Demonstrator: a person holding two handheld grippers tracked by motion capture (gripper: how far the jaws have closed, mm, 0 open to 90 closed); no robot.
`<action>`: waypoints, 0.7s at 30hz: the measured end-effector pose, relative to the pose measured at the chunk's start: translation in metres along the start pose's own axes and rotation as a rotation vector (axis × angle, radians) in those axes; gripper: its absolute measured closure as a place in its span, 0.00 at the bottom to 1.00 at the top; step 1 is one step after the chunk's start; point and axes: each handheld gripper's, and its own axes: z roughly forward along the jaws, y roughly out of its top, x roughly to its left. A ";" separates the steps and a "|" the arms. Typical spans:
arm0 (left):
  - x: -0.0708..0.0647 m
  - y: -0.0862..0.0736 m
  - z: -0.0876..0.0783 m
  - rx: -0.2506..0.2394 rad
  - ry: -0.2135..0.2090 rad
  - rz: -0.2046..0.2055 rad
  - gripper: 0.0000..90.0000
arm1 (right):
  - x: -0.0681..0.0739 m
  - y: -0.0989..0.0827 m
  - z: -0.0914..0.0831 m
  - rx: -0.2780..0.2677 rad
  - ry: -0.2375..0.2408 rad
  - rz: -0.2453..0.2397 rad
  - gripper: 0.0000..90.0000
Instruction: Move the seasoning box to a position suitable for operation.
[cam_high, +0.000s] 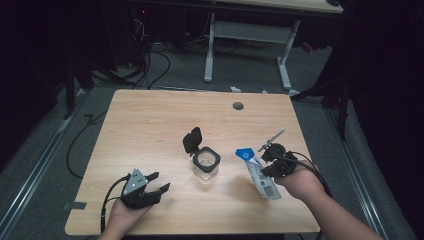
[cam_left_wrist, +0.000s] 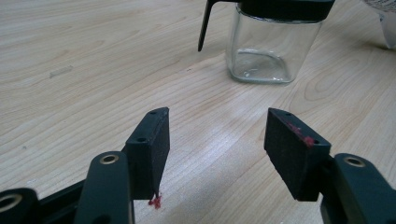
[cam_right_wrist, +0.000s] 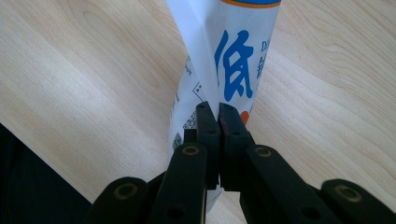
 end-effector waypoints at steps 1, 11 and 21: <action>0.000 0.000 0.000 -0.001 0.000 -0.001 0.46 | 0.000 0.001 0.000 0.002 0.002 -0.007 0.99; -0.005 0.001 0.002 -0.012 -0.014 0.006 0.45 | 0.002 0.004 0.001 0.050 -0.003 -0.027 1.00; -0.061 0.020 0.027 -0.060 -0.142 0.066 0.40 | 0.007 0.008 -0.005 0.027 0.009 -0.029 1.00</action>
